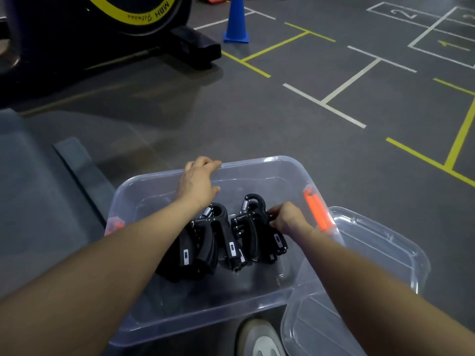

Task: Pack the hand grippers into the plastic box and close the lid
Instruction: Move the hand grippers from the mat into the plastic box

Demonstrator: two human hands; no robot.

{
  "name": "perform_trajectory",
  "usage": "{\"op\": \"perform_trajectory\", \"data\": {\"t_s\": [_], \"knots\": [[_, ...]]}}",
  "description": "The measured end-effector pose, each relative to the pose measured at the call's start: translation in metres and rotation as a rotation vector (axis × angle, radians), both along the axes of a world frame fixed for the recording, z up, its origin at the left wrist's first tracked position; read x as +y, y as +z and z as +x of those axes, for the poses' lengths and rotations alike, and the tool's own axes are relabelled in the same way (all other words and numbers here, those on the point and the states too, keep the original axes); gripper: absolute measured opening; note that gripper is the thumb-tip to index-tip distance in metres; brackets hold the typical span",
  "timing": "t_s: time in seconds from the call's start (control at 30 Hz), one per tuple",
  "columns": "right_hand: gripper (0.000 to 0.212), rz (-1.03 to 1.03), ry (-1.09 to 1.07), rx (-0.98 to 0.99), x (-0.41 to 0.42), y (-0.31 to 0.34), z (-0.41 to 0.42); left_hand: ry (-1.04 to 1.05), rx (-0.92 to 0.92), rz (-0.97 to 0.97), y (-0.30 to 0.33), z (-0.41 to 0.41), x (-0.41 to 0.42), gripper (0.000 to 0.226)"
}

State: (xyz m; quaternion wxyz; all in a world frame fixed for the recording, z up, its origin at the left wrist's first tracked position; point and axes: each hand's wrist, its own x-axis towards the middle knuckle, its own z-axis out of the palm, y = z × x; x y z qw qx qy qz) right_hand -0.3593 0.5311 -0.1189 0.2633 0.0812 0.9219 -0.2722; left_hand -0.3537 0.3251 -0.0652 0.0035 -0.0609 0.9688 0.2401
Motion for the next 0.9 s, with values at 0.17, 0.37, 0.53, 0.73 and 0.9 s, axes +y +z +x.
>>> {"op": "perform_trajectory", "data": {"t_s": [0.17, 0.37, 0.53, 0.73, 0.9], "knots": [[0.037, -0.115, -0.047, 0.024, -0.014, 0.004, 0.0, -0.05, -0.072, -0.009, 0.006, 0.001, -0.002, 0.067], [0.039, -0.187, -0.042, 0.107, -0.042, 0.038, -0.008, -0.056, -0.122, -0.005, 0.028, 0.013, -0.012, 0.06], [0.038, -0.202, 0.085, 0.191, -0.096, 0.091, -0.002, 0.04, -0.128, 0.0, 0.06, 0.049, -0.052, 0.054], [0.041, -0.242, 0.338, 0.281, -0.202, 0.153, 0.04, 0.267, -0.089, -0.004, 0.112, 0.113, -0.138, 0.052], [0.04, -0.335, 0.486, 0.301, -0.302, 0.185, 0.102, 0.477, -0.067, 0.024, 0.139, 0.191, -0.219, 0.046]]}}
